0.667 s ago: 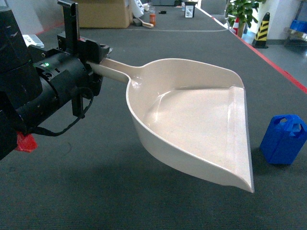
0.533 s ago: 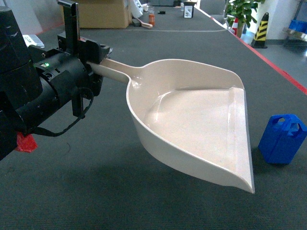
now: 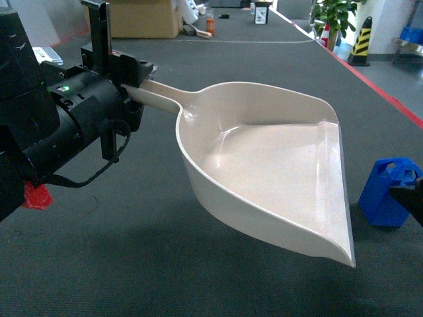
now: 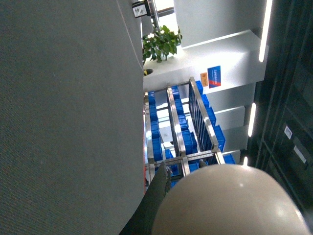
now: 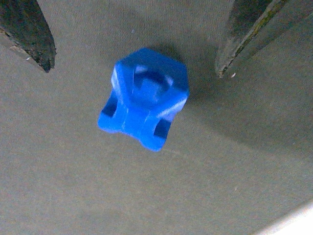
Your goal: Place part in tray to right shelf
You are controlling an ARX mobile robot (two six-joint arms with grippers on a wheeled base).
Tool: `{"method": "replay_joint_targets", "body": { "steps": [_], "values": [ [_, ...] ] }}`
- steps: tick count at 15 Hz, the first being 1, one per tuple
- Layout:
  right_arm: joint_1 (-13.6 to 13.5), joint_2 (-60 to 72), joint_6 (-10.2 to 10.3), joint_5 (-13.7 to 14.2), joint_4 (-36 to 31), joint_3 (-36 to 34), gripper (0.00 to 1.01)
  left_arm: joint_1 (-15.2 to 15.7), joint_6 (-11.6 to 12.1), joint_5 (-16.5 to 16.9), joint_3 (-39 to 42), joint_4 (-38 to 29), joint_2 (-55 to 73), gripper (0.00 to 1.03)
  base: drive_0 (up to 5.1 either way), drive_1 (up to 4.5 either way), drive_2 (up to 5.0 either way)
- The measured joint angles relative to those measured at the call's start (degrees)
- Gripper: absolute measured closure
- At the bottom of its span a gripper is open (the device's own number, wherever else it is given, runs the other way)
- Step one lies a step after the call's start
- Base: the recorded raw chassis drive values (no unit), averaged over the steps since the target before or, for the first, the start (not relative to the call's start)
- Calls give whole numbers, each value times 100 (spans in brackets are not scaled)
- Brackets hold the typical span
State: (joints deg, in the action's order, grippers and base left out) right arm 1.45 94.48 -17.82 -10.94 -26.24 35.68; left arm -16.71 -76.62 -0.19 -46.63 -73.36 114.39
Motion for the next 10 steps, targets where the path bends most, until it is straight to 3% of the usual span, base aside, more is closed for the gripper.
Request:
{"method": "replay_joint_targets", "body": {
  "steps": [3, 4, 5, 7, 9, 10],
  "values": [
    [-289, 863, 483, 90, 22, 702, 3, 0, 2, -4, 0, 2, 0, 90, 0, 0, 0],
    [-365, 1095, 625, 269, -17, 824, 6, 0, 2, 0, 0, 0, 0, 90, 0, 0, 0],
    [-411, 1244, 745, 487, -77, 826, 24, 0, 0, 0, 0, 2, 0, 90, 0, 0, 0],
    [-407, 1051, 887, 697, -256, 629, 48, 2, 2, 0, 0, 0, 0, 90, 0, 0, 0],
    [-457, 149, 857, 942, -332, 247, 54, 2, 2, 0, 0, 0, 0, 90, 0, 0, 0],
    [-575, -621, 914, 815, -173, 160, 54, 4, 2, -9, 0, 2, 0, 90, 0, 0, 0]
  ]
}}
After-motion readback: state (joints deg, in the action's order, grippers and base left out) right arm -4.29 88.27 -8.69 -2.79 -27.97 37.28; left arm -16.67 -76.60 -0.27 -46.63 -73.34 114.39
